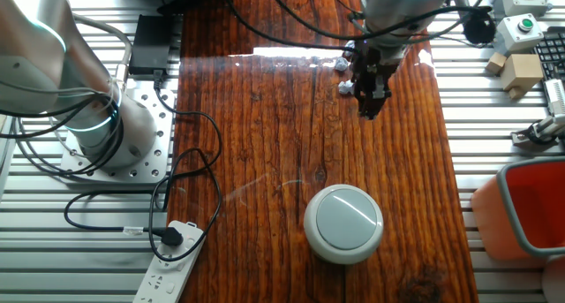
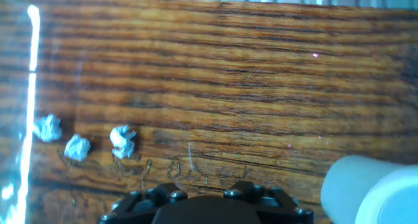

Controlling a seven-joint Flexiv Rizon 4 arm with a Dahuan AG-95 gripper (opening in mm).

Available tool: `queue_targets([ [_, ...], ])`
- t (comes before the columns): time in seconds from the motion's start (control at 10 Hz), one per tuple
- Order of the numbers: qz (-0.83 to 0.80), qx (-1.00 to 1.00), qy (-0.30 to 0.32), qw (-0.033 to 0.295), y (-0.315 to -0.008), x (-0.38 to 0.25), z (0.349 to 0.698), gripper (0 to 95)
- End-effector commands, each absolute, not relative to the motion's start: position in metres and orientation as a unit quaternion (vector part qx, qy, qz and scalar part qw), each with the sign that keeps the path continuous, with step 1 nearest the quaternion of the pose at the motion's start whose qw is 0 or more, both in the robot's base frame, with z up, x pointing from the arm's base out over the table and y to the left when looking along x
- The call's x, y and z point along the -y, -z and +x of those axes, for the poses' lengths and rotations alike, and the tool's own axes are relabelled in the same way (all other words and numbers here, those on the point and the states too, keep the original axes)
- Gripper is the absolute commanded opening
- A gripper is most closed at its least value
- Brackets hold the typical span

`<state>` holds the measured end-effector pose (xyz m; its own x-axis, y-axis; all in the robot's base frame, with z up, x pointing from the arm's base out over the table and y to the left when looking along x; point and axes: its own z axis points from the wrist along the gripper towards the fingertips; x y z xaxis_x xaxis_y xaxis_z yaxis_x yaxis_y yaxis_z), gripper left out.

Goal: Put the garbage in the trash can

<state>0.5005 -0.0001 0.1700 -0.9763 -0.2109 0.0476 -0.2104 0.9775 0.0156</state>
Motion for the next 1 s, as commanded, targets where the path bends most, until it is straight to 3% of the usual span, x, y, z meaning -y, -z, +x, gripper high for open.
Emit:
queue_targets([
  [0.1, 0.19, 0.981, 0.011, 0.046, -0.171, -0.001, 0.503, 0.0],
  [0.5, 0.186, 0.981, 0.021, 0.045, -0.145, -0.032, 0.538, 0.0],
  [0.7, 0.185, 0.981, 0.029, 0.043, -0.123, -0.05, 0.546, 38.0],
  [1.0, 0.178, 0.983, 0.029, 0.037, -0.075, -0.084, 0.54, 38.0],
])
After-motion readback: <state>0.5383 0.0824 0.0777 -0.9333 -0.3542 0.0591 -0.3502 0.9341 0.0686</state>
